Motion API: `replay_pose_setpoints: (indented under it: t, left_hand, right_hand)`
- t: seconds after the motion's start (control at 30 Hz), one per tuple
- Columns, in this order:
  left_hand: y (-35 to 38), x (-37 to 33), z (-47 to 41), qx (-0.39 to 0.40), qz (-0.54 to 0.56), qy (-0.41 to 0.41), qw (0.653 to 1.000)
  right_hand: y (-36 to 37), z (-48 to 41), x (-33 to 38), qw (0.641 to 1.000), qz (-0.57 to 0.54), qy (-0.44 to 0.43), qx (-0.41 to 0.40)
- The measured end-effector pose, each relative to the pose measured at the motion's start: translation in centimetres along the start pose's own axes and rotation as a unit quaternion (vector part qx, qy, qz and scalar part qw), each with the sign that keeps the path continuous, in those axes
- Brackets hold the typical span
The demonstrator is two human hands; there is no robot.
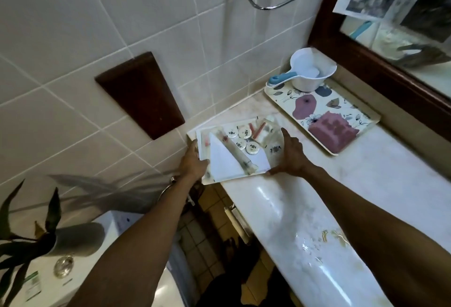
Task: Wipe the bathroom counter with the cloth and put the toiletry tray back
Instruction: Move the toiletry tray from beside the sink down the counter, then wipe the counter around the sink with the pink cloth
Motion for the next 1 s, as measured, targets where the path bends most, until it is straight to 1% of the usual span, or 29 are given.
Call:
replay_pose_setpoints:
  t: [0.1, 0.3, 0.47, 0.63, 0.73, 0.77, 0.83, 0.9, 0.93, 1.0]
  left_hand:
    - [0.3, -0.2, -0.8, 0.001, -0.014, 0.001, 1.000]
    - [0.6, -0.7, -1.8, 0.000, 0.032, -0.003, 0.999]
    - [0.4, -1.2, -2.3, 0.031, 0.073, -0.025, 0.997]
    - [-0.2, -1.9, -3.2, 0.038, 0.047, -0.014, 0.998]
    - [-0.3, -1.7, -3.5, 0.036, 0.025, -0.008, 0.999]
    - [-0.4, -2.0, -3.3, 0.023, 0.003, -0.003, 1.000]
    - [-0.6, -2.9, -2.9, -0.035, -0.053, 0.024, 0.998]
    - [-0.4, -4.5, -2.3, -0.096, -0.081, 0.078, 0.989]
    - [0.1, -5.4, -2.1, -0.112, -0.081, 0.114, 0.984]
    - [1.8, -7.8, -1.6, -0.111, -0.066, 0.185, 0.974]
  right_hand:
    - [-0.2, -0.9, 0.3, 1.000, 0.005, -0.008, -0.017]
    - [-1.6, -3.4, 0.9, 0.999, -0.013, -0.010, -0.046]
    - [-2.3, -4.7, 0.8, 0.987, -0.030, 0.005, -0.157]
    - [-2.0, -5.8, 1.3, 0.983, 0.045, 0.009, -0.178]
    - [-1.8, -5.9, 1.1, 0.980, 0.049, 0.024, -0.194]
    - [-1.8, -5.8, 1.0, 0.979, 0.050, 0.025, -0.195]
    - [-1.7, -5.4, 0.8, 0.979, 0.036, 0.021, -0.198]
    - [-1.8, -4.7, 0.3, 0.980, 0.008, 0.018, -0.200]
    - [-1.9, -4.1, -0.1, 0.980, -0.004, 0.016, -0.200]
    - [-2.5, -2.6, -1.3, 0.977, -0.026, 0.014, -0.209]
Point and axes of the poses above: each hand's wrist, its own z-axis away from the middle knuckle, its own y-axis out of the palm, x = y × z, the point moved 2 cm from there along -z, towards the middle knuckle, and after that the axes turned 5 degrees about -x, right-handed, at the moved point
